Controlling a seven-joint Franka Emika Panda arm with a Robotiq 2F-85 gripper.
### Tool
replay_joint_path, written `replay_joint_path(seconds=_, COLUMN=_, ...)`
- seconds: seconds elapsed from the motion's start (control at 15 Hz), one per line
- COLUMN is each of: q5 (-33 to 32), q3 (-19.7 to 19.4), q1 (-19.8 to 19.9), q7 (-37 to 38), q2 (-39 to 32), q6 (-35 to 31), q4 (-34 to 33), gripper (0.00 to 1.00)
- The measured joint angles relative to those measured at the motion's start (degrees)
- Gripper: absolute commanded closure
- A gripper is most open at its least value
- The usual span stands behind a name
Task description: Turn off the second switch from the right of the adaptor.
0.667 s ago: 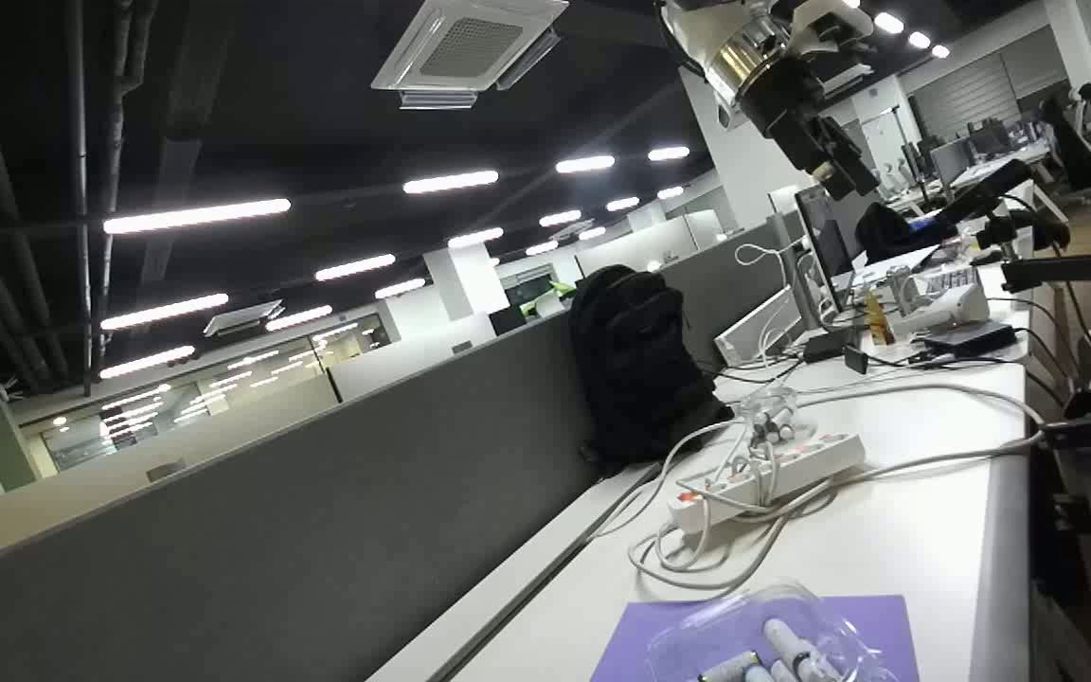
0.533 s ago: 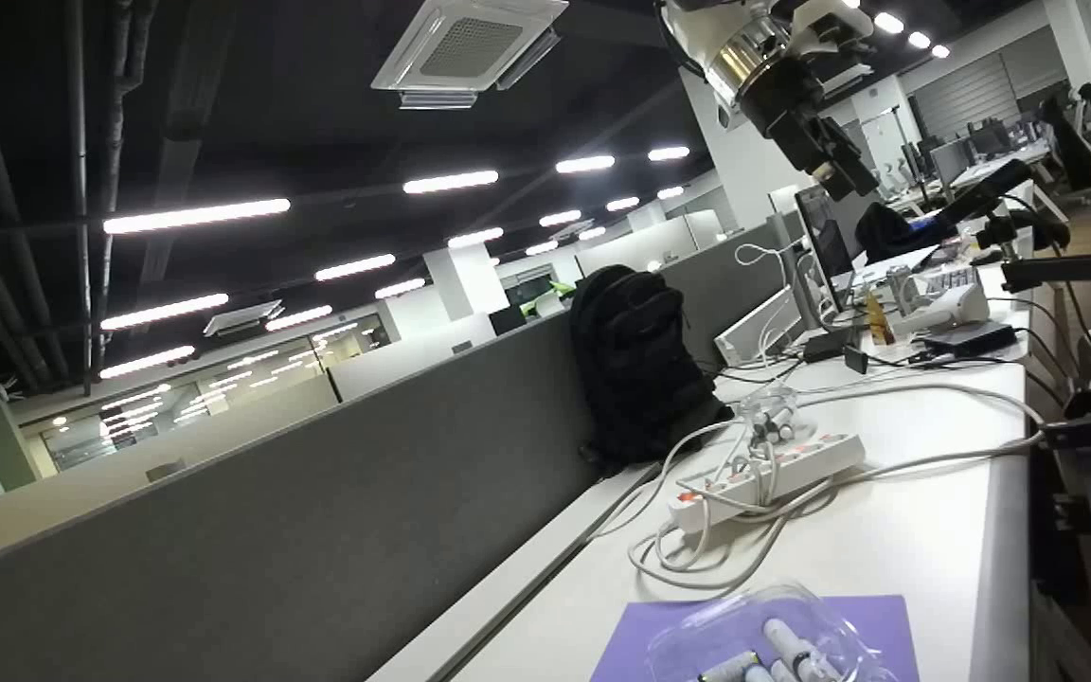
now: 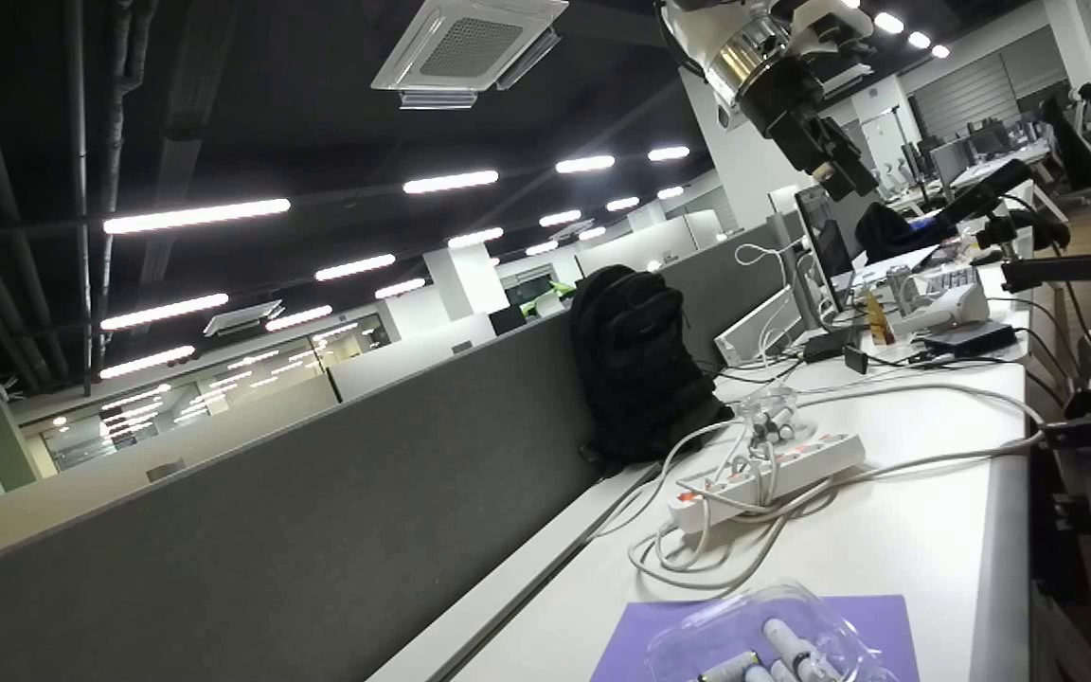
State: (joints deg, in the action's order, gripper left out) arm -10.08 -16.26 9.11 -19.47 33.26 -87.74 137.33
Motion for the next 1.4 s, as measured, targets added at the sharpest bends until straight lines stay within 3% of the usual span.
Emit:
replay_joint_path(seconds=0.53, q5=0.1, q3=0.0, q1=0.0, q7=0.0, q2=-0.1, q6=-1.3, q4=0.0, gripper=0.0)
replay_joint_path(seconds=0.87, q5=0.8, q3=-1.2, q1=0.0, q7=0.0, q2=-3.5, q6=-12.3, q4=-1.3, gripper=0.0)
replay_joint_path(seconds=1.13, q5=2.6, q3=-1.7, q1=0.0, q7=-0.1, q2=-9.4, q6=-26.1, q4=-3.0, gripper=0.0)
replay_joint_path(seconds=1.4, q5=5.9, q3=-1.6, q1=-0.1, q7=-0.2, q2=-17.0, q6=-33.8, q4=-5.9, gripper=0.0)
